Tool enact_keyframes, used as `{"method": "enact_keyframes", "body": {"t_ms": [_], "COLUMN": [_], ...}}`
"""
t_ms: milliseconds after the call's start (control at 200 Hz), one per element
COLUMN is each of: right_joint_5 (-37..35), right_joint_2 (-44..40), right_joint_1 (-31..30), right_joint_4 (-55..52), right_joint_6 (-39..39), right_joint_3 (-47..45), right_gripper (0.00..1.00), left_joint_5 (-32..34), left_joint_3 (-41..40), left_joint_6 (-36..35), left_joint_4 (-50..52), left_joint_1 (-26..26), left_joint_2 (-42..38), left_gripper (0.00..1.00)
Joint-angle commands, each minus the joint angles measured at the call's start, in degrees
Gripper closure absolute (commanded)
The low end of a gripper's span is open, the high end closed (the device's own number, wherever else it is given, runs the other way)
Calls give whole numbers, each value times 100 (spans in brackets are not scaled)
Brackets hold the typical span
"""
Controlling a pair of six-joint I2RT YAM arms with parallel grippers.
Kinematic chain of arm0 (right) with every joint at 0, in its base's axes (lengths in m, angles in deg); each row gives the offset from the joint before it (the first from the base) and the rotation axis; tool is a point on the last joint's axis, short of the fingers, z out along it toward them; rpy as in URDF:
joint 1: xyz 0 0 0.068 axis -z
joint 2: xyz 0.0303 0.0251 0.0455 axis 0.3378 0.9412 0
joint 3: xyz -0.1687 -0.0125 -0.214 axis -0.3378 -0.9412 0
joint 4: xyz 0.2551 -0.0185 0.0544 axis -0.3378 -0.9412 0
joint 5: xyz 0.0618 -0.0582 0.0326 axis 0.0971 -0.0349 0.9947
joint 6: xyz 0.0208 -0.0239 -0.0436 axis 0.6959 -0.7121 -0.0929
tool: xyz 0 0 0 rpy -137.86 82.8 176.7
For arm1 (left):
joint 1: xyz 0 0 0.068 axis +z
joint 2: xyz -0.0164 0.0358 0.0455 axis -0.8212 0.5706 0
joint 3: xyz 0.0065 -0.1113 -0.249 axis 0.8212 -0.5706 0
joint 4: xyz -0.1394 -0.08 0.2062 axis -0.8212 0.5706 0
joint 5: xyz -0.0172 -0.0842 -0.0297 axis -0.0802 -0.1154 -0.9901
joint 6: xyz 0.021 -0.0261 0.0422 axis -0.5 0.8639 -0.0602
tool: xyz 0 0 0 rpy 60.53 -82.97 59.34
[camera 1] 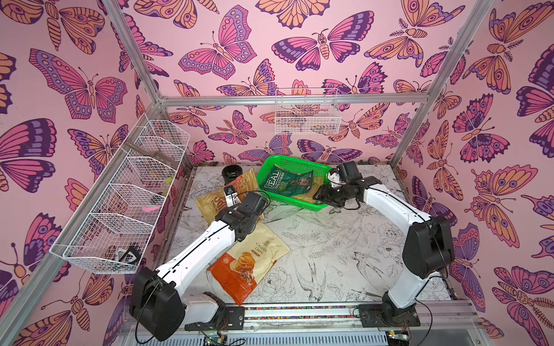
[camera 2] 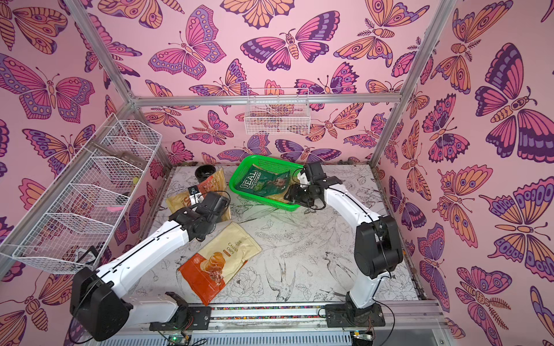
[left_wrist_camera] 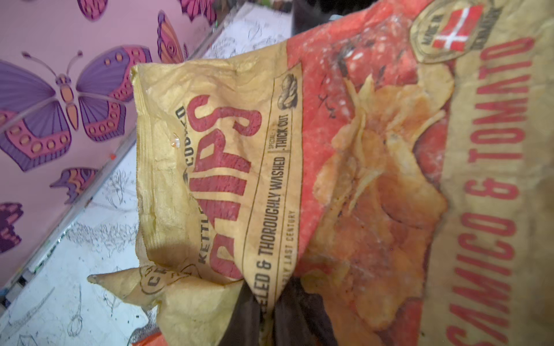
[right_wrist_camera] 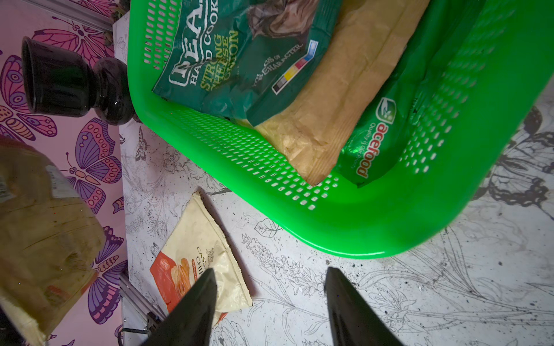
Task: Put the potato chips into the basket
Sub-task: Pick up the potato chip from the center of the board, then place the potato chip in the basket.
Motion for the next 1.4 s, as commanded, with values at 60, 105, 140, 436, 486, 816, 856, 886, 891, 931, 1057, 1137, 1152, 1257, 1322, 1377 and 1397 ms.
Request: {"method": "enact_keyframes", "body": {"t_ms": [60, 105, 140, 436, 486, 816, 856, 886, 891, 931, 1057, 1137, 1152, 1257, 1322, 1377, 1397], "right_joint_5": [-63, -32, 11, 205, 227, 345, 341, 340, 338, 337, 311, 275, 275, 245, 240, 223, 223], "right_joint_2": [-35, -59, -72, -172, -192, -292, -310, -325, -329, -349, -425, -462, -466, -512, -531, -554, -570], "right_joint_1": [180, 250, 312, 703, 746, 1004, 1021, 1032, 1032, 1049, 1100, 1120, 1125, 1146, 1160, 1164, 1169], "right_joint_4": [-112, -61, -25, 201, 234, 390, 405, 399, 397, 395, 377, 368, 368, 368, 369, 369, 368], "right_joint_6": [110, 167, 211, 460, 491, 619, 625, 619, 619, 617, 593, 582, 584, 574, 575, 566, 566], "right_joint_3": [105, 51, 12, -302, -328, -556, -574, -584, -586, -596, -606, -631, -636, -658, -672, -689, -693], "right_gripper": [40, 40, 40, 40, 40, 41, 41, 41, 41, 41, 41, 41, 41, 41, 41, 41, 41], "left_joint_5": [1164, 1291, 1394, 796, 388, -1556, -1603, -1609, -1604, -1557, -1207, -1013, -1004, -1095, -1171, -1116, -1094], "left_joint_3": [611, 752, 838, 1385, 1543, 2650, 2814, 2930, 2948, 3111, 3646, 3955, 4022, 4497, 4819, 5083, 5170], "left_joint_6": [-833, -1020, -1156, -2266, -2529, -3802, -3930, -4036, -4053, -4148, -4204, -4355, -4393, -4414, -4404, -4377, -4356], "left_joint_4": [-25, -25, -26, -444, -500, -504, -502, -507, -508, -504, -508, -555, -561, -566, -569, -560, -561], "left_joint_1": [-368, -462, -519, -695, -712, -749, -748, -748, -748, -748, -748, -741, -739, -705, -687, -686, -686], "left_joint_2": [12, 102, 162, 690, 837, 1985, 2144, 2270, 2291, 2458, 2978, 3290, 3343, 3787, 4070, 4328, 4413], "left_gripper": [100, 100, 100, 100, 100, 100, 100, 100, 100, 100, 100, 100, 100, 100, 100, 100, 100]}}
